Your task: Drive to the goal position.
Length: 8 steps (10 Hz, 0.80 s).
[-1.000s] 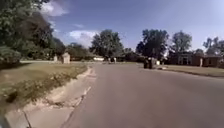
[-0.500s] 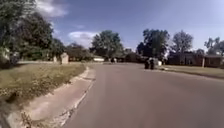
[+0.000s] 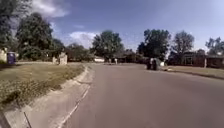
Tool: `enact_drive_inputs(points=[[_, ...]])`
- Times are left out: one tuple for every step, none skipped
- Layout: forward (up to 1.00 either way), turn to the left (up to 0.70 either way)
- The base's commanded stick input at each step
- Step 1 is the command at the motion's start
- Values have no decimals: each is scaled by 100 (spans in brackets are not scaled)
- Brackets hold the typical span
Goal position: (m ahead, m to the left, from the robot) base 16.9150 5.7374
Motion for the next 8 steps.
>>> enact_drive_inputs(points=[[100, 1], [100, 1], [100, 2], [100, 2], [100, 2], [100, 2], [100, 3], [100, 3]])
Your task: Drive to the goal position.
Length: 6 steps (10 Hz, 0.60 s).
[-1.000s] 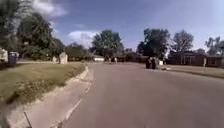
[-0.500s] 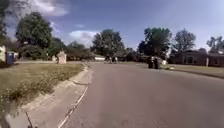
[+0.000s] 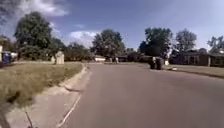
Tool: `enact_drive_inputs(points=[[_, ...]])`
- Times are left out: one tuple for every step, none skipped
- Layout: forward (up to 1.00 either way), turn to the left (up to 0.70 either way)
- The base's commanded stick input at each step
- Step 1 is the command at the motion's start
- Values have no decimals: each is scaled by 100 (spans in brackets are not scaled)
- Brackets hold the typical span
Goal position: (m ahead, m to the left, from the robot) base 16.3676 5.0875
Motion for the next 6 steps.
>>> enact_drive_inputs(points=[[100, 3], [100, 4], [100, 6], [100, 12], [100, 16], [100, 16]])
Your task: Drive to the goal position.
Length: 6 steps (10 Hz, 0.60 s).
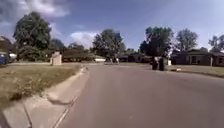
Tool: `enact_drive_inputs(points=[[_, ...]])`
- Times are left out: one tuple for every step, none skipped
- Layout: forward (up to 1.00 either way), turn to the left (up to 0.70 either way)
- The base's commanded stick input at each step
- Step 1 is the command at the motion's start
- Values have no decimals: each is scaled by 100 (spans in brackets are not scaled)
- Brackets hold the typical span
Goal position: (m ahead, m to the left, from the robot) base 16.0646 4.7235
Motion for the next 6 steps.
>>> enact_drive_inputs(points=[[100, 7], [100, 3], [100, 3], [100, 3], [100, 2], [100, 3]])
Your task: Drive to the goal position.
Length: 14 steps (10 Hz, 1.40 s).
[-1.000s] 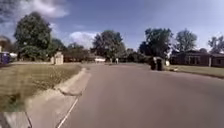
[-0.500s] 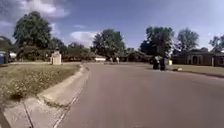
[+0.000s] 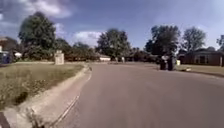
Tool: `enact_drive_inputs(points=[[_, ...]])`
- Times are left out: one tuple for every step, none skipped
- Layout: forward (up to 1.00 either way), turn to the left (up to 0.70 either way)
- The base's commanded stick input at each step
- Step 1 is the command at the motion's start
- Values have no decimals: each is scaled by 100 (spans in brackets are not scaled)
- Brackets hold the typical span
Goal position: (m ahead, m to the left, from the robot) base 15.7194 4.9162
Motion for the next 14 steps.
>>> enact_drive_inputs(points=[[100, 2], [100, 3], [100, 3], [100, 3], [100, 2], [100, 3], [100, 3], [100, 3], [100, 3], [100, 3], [100, 3], [100, 3], [100, 3], [100, 4]])
